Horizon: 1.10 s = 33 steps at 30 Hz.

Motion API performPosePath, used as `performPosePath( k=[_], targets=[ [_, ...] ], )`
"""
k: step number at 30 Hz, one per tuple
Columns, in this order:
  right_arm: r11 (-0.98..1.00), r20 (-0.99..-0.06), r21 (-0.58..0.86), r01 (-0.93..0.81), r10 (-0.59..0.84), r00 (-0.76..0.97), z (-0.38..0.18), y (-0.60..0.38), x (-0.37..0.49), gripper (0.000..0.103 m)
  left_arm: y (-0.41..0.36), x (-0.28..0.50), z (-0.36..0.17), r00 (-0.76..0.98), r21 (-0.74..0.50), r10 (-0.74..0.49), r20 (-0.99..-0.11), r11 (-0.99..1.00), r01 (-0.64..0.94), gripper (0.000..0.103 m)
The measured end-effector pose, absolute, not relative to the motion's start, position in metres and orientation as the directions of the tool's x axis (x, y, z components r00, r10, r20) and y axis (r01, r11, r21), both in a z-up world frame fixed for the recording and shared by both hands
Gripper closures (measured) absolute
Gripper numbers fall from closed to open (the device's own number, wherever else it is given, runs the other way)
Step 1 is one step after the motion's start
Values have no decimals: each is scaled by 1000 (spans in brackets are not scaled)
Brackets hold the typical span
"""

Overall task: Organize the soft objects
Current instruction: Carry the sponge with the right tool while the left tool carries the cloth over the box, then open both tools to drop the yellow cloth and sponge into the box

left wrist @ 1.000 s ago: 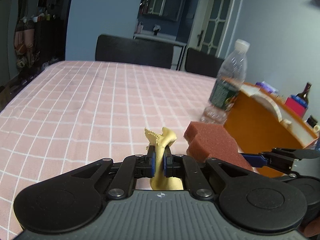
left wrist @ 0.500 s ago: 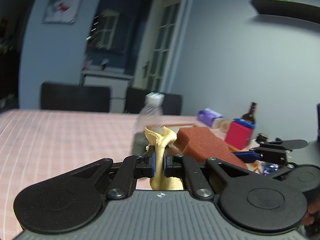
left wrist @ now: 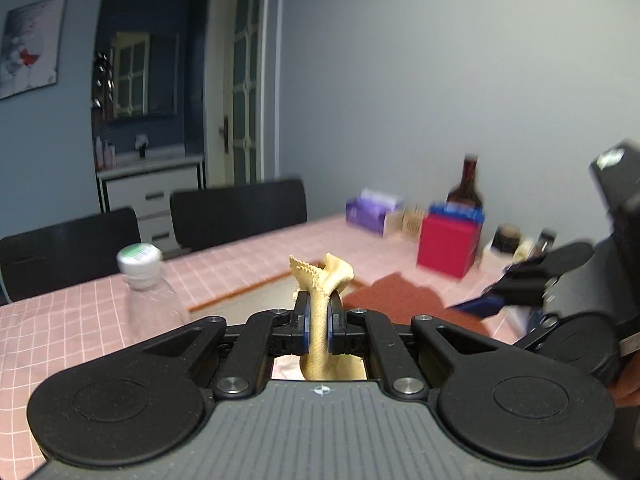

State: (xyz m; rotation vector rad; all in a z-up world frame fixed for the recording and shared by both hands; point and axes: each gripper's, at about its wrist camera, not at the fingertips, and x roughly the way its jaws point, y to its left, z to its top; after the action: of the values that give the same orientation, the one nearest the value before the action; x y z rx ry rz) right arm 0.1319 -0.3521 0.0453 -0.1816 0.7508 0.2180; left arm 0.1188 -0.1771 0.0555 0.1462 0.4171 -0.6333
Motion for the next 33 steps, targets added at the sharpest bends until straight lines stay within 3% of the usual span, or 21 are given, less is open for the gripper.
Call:
performPosePath(
  k=[7,21,24,29,33],
  targets=[
    [947,-755,-73,-314,154,637,14,-368,167,36,-207,159,8,699,104,-432,-569,806,583,95],
    [899,-748,-135,-417,184,638,-11,-349,181,32,-216,176,-15,719,204,-338,-607,808,553,91],
    [907,-754,-125,-402,177,633,-13,-349,183,29,-219,174,-17,719,224,-328,-612,801,555,86],
    [917,-768,-107,-384,169,618,-16,-351,188,25,-218,166,-14,727,243,-323,-605,795,556,66],
    [922,-774,-72,-382,190,604,-10,-354,187,15,-212,156,-5,739,249,-334,-585,793,556,54]
  ],
)
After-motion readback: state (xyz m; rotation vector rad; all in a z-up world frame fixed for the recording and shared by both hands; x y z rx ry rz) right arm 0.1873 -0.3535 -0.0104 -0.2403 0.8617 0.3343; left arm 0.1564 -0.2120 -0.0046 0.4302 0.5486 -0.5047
